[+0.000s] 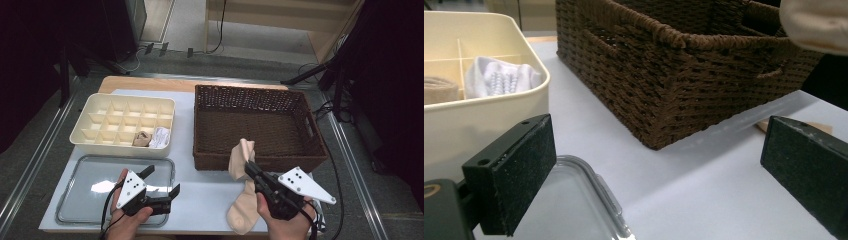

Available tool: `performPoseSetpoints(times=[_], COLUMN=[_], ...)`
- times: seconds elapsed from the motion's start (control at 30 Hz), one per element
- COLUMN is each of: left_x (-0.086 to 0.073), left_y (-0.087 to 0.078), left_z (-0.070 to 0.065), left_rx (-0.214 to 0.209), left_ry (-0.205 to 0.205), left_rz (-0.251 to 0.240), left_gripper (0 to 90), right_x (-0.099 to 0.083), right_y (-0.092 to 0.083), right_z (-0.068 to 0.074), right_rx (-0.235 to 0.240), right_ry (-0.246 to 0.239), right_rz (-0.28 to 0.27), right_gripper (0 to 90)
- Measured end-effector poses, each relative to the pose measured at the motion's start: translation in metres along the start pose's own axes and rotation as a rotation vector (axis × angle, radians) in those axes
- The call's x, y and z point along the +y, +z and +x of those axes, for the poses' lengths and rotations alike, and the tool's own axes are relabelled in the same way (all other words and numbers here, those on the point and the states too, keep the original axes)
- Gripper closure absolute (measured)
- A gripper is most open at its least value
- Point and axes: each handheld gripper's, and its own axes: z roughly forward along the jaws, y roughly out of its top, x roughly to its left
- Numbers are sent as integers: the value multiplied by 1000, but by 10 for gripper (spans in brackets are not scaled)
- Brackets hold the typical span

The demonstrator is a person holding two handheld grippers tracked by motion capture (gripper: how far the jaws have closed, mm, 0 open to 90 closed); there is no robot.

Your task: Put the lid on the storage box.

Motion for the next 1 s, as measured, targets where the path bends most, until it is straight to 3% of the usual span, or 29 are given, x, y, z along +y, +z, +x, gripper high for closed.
performPoseSetpoints(times=[0.1,0.27,0.37,0.43,0.5,0.53,0.6,0.77,0.83,0.9,1.0], left_x=[1,6,8,7,5,2,-2,-14,-17,-19,-20], left_y=[1,6,11,15,18,19,20,23,25,26,25], left_z=[-2,-3,-4,-6,-8,-11,-13,-12,-13,-13,-11], left_rx=[-6,-20,-23,-13,-13,-14,-15,-33,-31,-32,-24], left_ry=[5,-25,-43,-43,-41,-19,8,-23,-12,-16,-15], left_rz=[2,-14,-22,-20,-10,3,23,50,64,70,77], left_gripper=[17,17,17,17,17,17,17,17,17,17,17], right_x=[-10,-26,-52,-55,-69,-73,-86,-112,-120,-123,-119], right_y=[-1,0,8,9,17,20,28,43,49,50,39], right_z=[8,17,27,28,30,31,29,15,9,5,-5], right_rx=[18,42,75,78,83,84,77,63,66,81,48], right_ry=[-6,-5,-6,-8,-10,-15,-23,5,1,13,18], right_rz=[9,19,55,64,89,103,122,163,203,214,157], right_gripper=[900,900,900,900,900,900,900,898,883,793,658])
